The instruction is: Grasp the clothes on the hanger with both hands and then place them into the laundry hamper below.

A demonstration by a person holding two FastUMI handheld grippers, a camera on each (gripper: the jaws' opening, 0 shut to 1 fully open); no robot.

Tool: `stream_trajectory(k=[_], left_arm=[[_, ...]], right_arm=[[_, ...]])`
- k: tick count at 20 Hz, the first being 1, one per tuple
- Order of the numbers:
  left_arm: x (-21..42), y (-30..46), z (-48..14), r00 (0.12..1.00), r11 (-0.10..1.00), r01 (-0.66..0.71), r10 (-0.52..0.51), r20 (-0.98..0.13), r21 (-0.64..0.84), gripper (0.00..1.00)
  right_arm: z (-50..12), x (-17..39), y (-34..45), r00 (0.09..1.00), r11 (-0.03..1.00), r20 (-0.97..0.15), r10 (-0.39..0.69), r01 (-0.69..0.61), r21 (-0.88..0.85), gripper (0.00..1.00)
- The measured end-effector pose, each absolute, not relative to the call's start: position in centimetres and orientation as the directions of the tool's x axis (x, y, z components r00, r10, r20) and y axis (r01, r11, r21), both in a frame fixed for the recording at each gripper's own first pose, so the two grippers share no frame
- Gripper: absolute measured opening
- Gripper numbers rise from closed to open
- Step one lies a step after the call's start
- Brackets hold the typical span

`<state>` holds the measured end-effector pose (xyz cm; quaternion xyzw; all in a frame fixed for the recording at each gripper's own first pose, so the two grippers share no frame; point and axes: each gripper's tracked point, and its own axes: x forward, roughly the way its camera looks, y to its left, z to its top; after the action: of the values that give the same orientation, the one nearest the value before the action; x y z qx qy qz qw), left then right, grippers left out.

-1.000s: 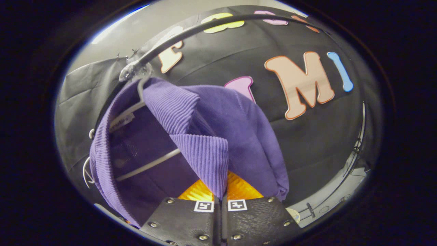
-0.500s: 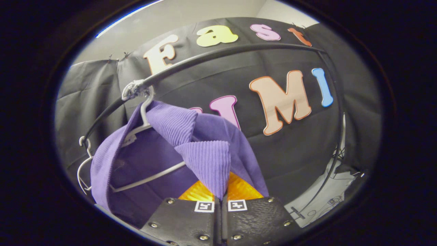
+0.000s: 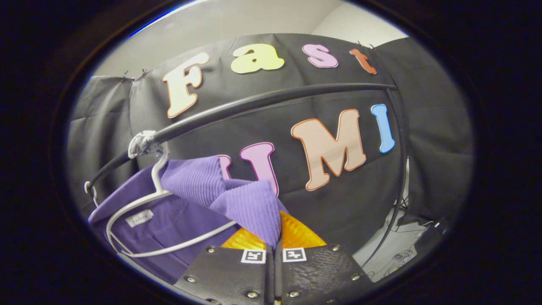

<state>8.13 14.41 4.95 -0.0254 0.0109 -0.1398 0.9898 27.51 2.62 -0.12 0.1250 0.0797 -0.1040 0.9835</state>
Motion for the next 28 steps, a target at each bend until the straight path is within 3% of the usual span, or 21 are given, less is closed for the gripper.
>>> stream_trajectory(k=[18,20,21,28], left_arm=[[16.3,14.3,9.0,0.998,0.992,0.067,-0.067,0.005,-0.111,0.02],[16.8,14.1,9.0,0.999,0.992,0.051,-0.052,0.001,-0.116,0.02],[17.0,14.0,8.9,0.999,0.992,0.045,-0.046,-0.001,-0.119,0.02],[18.0,12.9,6.4,0.997,0.986,0.047,-0.055,-0.045,-0.159,0.02]], right_arm=[[-0.3,38.9,-2.2,0.985,0.96,-0.123,-0.119,0.146,0.239,0.01],[-0.6,40.2,-2.4,0.986,0.961,-0.119,-0.116,0.142,0.236,0.05],[-0.7,40.9,-2.5,0.987,0.96,-0.113,-0.116,0.14,0.241,0.01],[-2.9,44.0,-4.0,0.986,0.946,-0.083,-0.144,0.161,0.281,0.01]])
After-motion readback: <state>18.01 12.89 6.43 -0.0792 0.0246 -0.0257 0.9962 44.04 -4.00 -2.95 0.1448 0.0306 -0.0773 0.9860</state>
